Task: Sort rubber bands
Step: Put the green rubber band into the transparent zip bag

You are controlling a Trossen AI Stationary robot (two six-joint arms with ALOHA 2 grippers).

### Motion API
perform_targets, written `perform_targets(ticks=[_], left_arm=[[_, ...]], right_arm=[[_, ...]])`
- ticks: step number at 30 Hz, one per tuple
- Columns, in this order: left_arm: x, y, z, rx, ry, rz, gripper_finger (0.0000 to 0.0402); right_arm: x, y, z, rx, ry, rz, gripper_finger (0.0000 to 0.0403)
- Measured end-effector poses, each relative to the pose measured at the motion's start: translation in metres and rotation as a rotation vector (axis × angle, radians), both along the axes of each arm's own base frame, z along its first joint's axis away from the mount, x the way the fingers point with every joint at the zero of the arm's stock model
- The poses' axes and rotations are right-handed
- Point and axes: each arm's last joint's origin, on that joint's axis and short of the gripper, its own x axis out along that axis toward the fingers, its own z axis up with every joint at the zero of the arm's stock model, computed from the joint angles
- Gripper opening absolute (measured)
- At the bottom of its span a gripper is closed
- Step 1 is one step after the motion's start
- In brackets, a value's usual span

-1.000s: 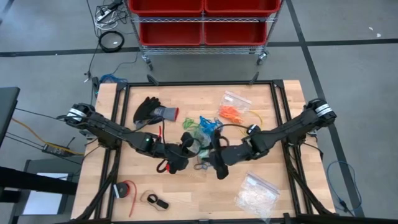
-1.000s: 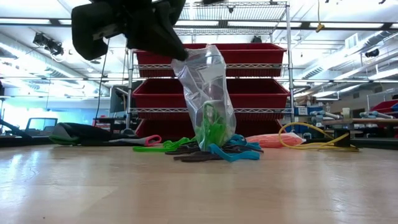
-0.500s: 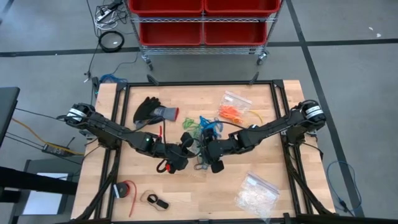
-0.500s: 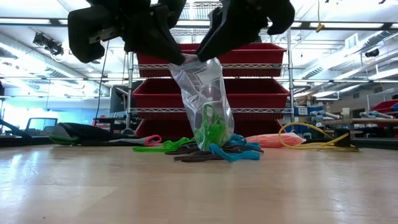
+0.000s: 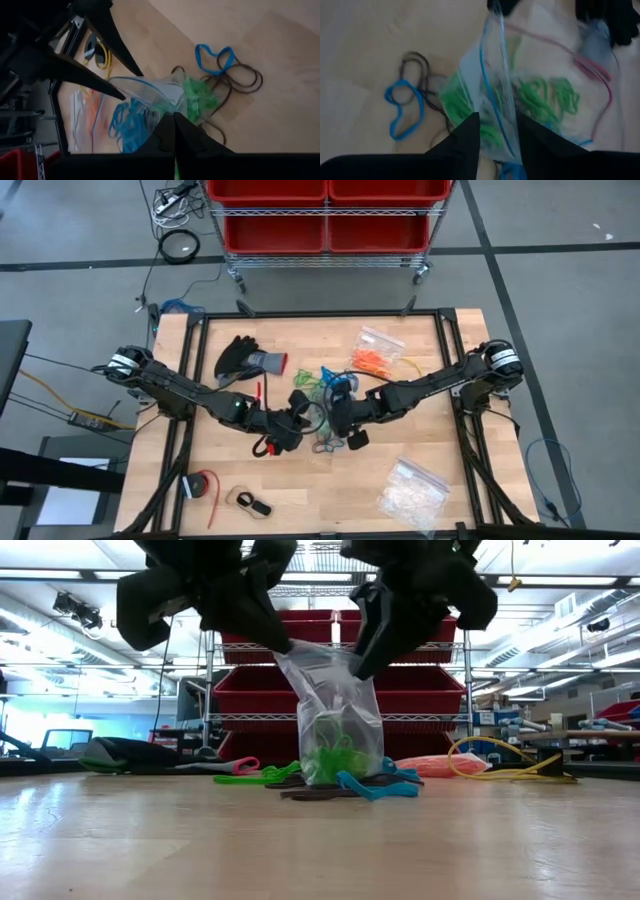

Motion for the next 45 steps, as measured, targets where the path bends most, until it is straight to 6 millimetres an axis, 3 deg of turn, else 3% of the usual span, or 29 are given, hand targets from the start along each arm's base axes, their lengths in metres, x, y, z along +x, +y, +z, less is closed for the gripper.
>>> perform_targets(ticks=[12,23,28,33,41,45], left_arm=[[-0.001,-0.001,-0.001,0.008,0.010,0.001,0.0000],[0.001,-0.002,0.002,0.017,-0.020,-0.018,0.0000],[0.000,-0.002,0.001,0.028,-0.011,-0.024,0.0000],[0.000,0.001,0.002,0.093,-0.020,0.030,0.0000],[0.001,0.013,0.001,0.173,-0.006,0.102,0.0000],[0.000,0.020,-0.001,0.222,0.028,0.135,0.0000]], right_arm=[[-0.008,-0.005,-0.004,-0.118,0.073,-0.074,0.0109],[-0.001,-0.007,0.002,-0.242,-0.014,-0.093,0.0104],[0.002,-0.009,0.004,-0.257,-0.041,-0.082,0.0075],[0.002,-0.009,0.004,-0.234,-0.044,-0.097,0.0010],[-0.003,0.012,0.004,-0.153,-0.084,-0.132,0.0002],[-0.005,0.029,0.016,-0.115,-0.120,-0.154,0.0001]])
